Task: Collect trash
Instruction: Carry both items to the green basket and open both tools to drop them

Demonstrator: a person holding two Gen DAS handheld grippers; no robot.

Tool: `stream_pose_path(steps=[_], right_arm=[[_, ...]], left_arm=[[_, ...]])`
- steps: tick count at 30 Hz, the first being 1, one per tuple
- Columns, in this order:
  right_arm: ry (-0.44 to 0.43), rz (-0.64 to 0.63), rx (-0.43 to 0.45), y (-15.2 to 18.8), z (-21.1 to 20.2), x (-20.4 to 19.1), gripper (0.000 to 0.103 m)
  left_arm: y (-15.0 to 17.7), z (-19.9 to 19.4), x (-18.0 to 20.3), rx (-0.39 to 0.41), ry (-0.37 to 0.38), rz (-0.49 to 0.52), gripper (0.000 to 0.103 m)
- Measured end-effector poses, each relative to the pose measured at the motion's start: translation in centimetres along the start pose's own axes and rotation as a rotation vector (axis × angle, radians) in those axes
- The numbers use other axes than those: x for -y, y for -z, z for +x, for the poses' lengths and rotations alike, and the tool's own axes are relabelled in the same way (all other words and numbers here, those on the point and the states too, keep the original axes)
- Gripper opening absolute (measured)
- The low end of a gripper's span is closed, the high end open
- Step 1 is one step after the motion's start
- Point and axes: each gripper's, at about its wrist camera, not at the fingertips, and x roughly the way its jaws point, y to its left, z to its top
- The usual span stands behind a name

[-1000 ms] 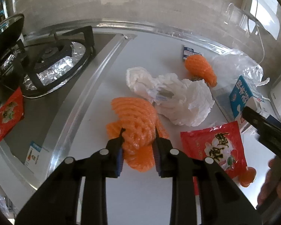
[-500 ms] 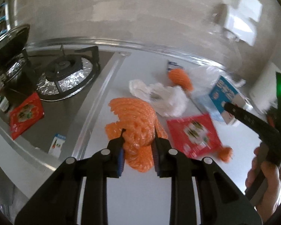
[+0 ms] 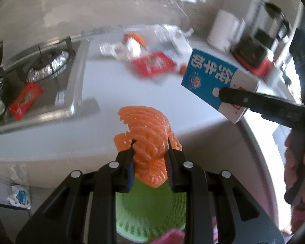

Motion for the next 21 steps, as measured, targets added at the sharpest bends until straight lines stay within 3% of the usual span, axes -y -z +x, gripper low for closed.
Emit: stream_pose_path(steps=[5,7,9,12,21], right_arm=[[0.015,0.043,-0.045,5.6,-1.1,-1.7,0.042],[0.022,0.052,-0.056,7.1,-1.1,-2.0,0.042],[0.027,0.062,-0.063,8.4,-1.4,-2.3,0.042],[0.032,0.072,-0.069,9.6,-1.6,-2.8,0.042],[0.042,0.050,-0.091,10.7,-1.1,-3.8,0.042]], left_arm=[[5.5,0.6,1.0,-0.066,0.031,0.071,0.027],[7.0,1.0,1.6,-0.094,0.029,0.102,0.037],[8.1,1.1,1.9,-0.104,0.040,0.117,0.057],[9.2,0.6,2.3,-0.093,0.039,0.127,0.076],[9.4,-0.6,1.4,-0.055,0.021,0.101,0.087]])
